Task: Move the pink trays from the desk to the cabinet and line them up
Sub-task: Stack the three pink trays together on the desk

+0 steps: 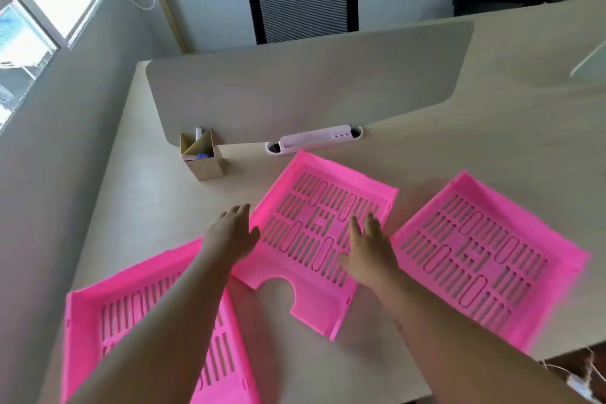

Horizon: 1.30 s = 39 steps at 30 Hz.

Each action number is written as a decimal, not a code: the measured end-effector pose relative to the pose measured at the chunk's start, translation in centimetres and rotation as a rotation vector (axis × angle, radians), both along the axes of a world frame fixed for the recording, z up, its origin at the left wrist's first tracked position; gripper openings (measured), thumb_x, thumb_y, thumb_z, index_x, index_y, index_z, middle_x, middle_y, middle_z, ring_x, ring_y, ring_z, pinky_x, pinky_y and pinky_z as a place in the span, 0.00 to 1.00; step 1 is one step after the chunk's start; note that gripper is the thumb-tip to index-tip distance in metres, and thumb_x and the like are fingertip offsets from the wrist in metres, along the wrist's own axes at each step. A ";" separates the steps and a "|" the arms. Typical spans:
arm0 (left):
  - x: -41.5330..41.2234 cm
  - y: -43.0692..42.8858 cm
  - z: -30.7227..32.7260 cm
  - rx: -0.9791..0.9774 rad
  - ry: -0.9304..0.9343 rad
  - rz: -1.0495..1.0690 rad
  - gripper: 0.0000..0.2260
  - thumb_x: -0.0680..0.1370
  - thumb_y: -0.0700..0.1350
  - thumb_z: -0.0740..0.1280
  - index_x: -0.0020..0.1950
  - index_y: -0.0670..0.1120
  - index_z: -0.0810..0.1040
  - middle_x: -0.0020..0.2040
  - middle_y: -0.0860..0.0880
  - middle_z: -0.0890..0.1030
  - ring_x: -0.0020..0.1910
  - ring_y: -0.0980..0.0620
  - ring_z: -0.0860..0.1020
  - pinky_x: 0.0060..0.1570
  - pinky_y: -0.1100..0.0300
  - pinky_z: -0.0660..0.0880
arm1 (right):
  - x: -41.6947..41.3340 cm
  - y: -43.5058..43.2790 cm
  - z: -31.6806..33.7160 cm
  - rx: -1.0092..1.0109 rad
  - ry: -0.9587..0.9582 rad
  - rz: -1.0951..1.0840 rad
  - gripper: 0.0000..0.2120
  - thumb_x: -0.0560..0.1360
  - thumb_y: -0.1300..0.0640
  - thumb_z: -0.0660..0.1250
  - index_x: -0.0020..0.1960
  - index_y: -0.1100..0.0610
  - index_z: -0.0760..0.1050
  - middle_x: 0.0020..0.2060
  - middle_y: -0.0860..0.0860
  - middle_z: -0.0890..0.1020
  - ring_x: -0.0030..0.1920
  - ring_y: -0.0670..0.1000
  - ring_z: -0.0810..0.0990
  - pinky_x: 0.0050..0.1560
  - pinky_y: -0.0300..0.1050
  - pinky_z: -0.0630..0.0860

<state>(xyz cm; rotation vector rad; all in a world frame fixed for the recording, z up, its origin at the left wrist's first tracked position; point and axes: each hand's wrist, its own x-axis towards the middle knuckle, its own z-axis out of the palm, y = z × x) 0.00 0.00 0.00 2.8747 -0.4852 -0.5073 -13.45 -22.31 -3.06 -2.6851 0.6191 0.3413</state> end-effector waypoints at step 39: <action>-10.3 -14.0 -0.8 -0.235 -0.232 0.257 0.18 0.78 0.47 0.64 0.65 0.41 0.73 0.60 0.41 0.79 0.58 0.41 0.76 0.56 0.46 0.75 | -3.9 -20.0 -0.4 -0.124 -0.120 0.185 0.34 0.81 0.47 0.56 0.80 0.61 0.48 0.79 0.57 0.50 0.79 0.56 0.50 0.78 0.58 0.47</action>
